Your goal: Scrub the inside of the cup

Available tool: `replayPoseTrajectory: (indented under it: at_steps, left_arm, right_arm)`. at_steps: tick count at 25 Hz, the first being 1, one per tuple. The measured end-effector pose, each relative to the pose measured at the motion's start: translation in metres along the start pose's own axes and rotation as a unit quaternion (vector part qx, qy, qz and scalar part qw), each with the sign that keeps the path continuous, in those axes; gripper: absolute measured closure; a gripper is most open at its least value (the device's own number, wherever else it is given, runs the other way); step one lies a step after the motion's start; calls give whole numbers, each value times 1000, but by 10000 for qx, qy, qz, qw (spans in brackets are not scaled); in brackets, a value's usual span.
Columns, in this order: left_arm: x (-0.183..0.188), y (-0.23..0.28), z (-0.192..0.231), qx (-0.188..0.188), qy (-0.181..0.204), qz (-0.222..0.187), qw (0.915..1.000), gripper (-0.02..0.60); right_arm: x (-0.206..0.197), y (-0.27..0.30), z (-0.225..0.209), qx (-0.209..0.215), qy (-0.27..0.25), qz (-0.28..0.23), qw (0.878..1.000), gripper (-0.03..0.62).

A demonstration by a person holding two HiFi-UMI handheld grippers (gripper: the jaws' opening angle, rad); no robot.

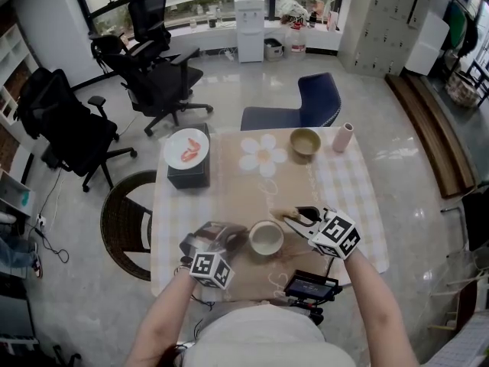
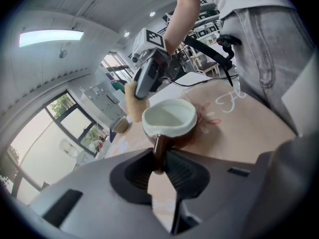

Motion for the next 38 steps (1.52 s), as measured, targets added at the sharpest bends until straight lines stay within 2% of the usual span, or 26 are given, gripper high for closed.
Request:
replayPoseTrajectory:
  at_steps: [4,7,10,16,19,23,26,29,33,38]
  left_arm:
    - [4,-2,2,-5,53,46,10000,520]
    - [8,-4,4,16,153,65,9999,520]
    - [7,-2,2,33,364,26,9993,521]
    - [8,-1,2,65,636,-26,9980,522]
    - [8,1,1,51,702,-44,9975,520]
    - [10,1,1,28,731,-41,9973,520]
    - [9,2,1,-15,755,-56,9971,520]
    - [10,4,2,-59,768,-61,9970,522]
    - [13,3,5,-111,843,-15,9964,521]
    - [19,1,10,-136,987,50,9950,520]
  right_arm:
    - [15,10,15,406,-725,195,9963,503]
    - [8,21,18,617,-879,467,9931,503]
    - [1,30,13,747,-676,629,9929,503]
    - [-20,40,-1,1159,127,934,9888,507]
    - [-32,37,-7,1194,369,1145,9855,507]
    - [-15,19,-10,1071,482,701,9906,505]
    - [10,7,-1,1177,252,319,9922,505]
    - [28,6,13,1328,-294,263,9904,505]
    - [34,19,28,1542,-898,537,9825,506]
    - [28,40,24,1687,-1188,1077,9725,507]
Point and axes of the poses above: the fingertips, and each gripper's own axes: y forward along the fingers, z to its left, x out of its top, the point moved 2 cm from there along -y, backward along the fingers, and after that the axes turned 7 degrees about x, right-handed, at the moved point
